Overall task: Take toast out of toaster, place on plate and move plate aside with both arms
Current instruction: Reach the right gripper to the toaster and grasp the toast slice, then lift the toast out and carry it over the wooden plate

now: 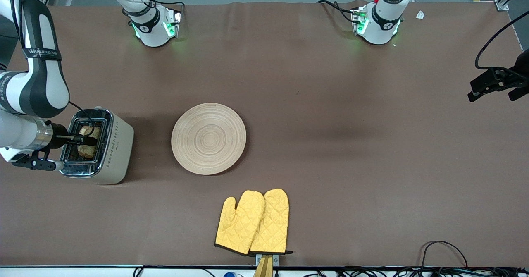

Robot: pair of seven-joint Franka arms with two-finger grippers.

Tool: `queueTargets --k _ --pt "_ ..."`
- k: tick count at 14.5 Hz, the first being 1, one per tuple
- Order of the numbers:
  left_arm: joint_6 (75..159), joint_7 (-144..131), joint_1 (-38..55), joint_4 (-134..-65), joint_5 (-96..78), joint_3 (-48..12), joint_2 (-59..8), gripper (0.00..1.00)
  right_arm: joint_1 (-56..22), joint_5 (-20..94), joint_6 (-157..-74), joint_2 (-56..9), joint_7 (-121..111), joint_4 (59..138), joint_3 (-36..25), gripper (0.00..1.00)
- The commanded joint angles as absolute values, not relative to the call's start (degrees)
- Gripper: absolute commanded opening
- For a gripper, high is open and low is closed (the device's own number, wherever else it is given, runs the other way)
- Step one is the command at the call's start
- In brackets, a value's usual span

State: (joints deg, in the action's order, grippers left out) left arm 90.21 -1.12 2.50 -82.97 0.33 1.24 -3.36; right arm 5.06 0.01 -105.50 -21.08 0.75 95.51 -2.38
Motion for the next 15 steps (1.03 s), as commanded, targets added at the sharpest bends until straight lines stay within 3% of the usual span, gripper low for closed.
queueTargets --k 1,5,8,11,15 --pt "89.8 -1.4 2.6 -82.2 1.5 1.1 -3.5 1.0 6.0 -0.7 -105.3 -21.1 -0.1 95.4 -1.8 0.0" --pt "89.8 -1.3 2.5 -82.2 1.5 1.1 -3.5 1.0 6.5 -0.5 -100.7 -19.8 -1.2 92.2 -1.8 0.0" --pt "89.8 -1.4 2.5 -82.2 1.5 1.1 -3.5 1.0 5.6 0.2 -94.7 -13.2 -0.8 89.2 -1.0 0.0" --pt "89.8 -1.4 2.6 -82.2 1.5 1.1 -3.5 1.0 0.4 0.3 -92.0 -7.2 1.7 89.1 -0.3 0.0" --pt "89.8 -1.3 2.5 -82.2 1.5 1.1 -3.5 1.0 -8.2 2.8 -95.5 -8.3 4.9 91.7 -0.2 0.0"
